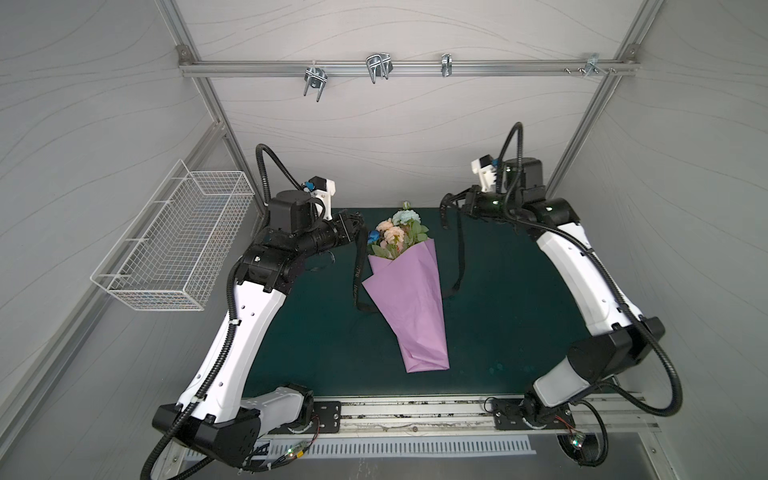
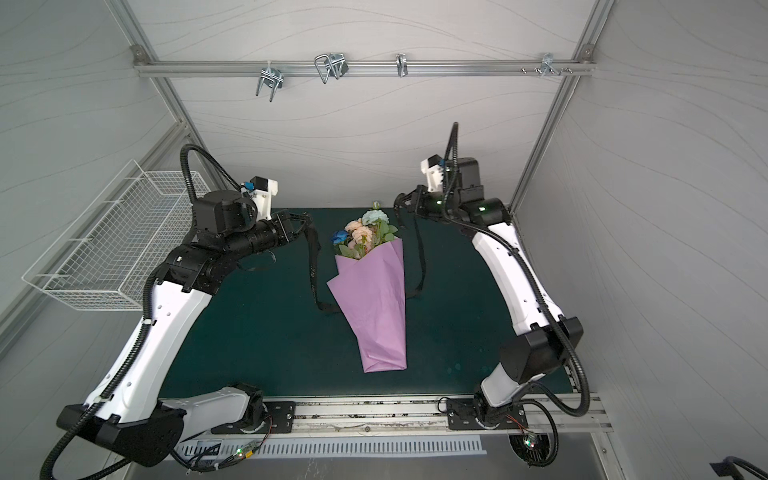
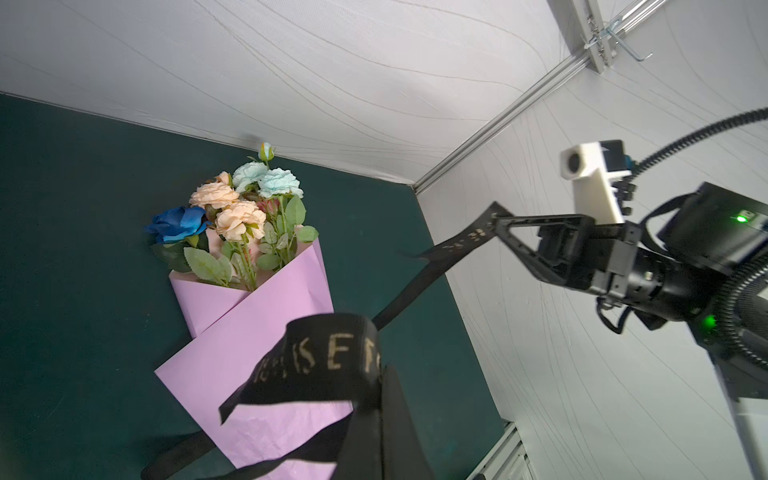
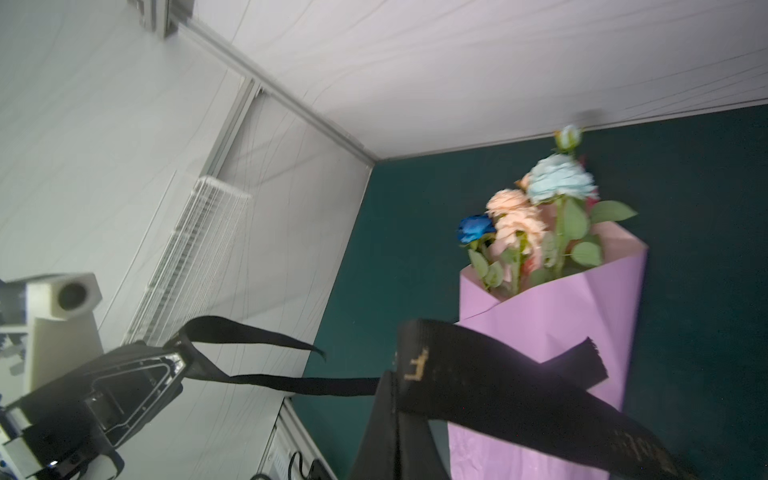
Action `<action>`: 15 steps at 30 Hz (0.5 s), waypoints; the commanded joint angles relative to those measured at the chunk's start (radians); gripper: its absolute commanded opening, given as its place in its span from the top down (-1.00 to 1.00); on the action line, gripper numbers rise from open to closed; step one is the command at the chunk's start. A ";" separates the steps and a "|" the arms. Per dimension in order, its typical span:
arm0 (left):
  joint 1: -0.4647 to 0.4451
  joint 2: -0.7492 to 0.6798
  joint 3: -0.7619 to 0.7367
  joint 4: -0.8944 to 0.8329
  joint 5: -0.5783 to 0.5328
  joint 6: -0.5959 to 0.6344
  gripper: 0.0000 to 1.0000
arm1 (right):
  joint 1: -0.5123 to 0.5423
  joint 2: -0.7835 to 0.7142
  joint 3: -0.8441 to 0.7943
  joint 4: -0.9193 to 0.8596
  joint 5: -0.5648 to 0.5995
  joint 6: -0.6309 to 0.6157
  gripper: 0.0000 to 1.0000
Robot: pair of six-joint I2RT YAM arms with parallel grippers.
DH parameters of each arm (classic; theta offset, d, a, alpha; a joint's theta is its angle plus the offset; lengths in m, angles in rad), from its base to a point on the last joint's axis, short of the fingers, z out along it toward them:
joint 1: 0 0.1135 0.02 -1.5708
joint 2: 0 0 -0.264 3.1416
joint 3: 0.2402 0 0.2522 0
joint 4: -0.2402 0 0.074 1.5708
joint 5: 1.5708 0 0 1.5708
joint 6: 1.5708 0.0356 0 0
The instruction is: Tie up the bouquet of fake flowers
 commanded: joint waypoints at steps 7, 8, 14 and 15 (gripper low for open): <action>-0.006 -0.066 -0.026 0.103 0.071 -0.006 1.00 | 0.275 0.371 0.337 0.043 -0.028 0.012 1.00; -0.007 -0.074 -0.038 0.115 0.073 -0.013 1.00 | 0.295 0.408 0.374 0.039 -0.042 0.019 1.00; -0.006 -0.117 -0.089 0.144 0.029 -0.031 1.00 | 0.415 0.548 0.448 0.019 -0.117 0.029 1.00; -0.007 -0.121 -0.094 0.147 0.027 -0.031 1.00 | 0.432 0.555 0.435 0.018 -0.127 0.026 1.00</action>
